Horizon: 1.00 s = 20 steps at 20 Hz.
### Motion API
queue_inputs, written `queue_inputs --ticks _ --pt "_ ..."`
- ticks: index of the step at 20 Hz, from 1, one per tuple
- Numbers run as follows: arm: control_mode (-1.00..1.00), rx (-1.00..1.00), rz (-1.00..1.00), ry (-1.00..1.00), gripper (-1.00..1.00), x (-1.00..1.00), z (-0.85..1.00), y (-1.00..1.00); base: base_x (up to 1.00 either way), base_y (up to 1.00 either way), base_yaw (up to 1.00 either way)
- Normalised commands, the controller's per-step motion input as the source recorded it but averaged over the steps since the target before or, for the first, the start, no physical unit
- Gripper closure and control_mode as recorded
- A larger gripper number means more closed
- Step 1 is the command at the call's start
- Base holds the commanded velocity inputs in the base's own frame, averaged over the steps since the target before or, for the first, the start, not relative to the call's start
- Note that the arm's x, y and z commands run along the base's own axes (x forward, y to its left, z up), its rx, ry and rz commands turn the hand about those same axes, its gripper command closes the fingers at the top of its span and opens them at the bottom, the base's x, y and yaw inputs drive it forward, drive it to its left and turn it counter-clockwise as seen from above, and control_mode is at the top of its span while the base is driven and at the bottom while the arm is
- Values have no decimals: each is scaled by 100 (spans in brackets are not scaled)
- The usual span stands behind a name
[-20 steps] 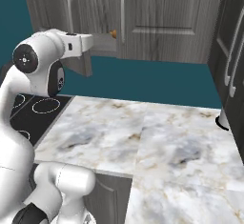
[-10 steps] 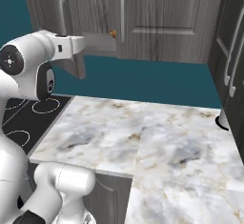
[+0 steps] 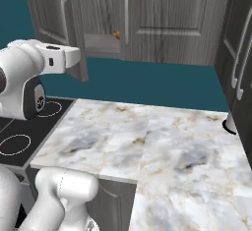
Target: Open the cabinet, retrieve the rolling pin, and place it next to the meat on the cutting board to prepare for tenderizing.
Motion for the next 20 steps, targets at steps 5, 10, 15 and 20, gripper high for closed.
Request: queue_inputs --ticks 5,10,15,20 --pt "-100 10 -1 0 -100 -45 0 -39 0 0 0" --pt "-100 7 0 2 -100 -29 0 -56 0 0 0" --pt "-100 5 0 3 -100 -17 0 -46 0 0 0" --pt "-100 7 2 4 -100 0 0 -34 0 0 0"
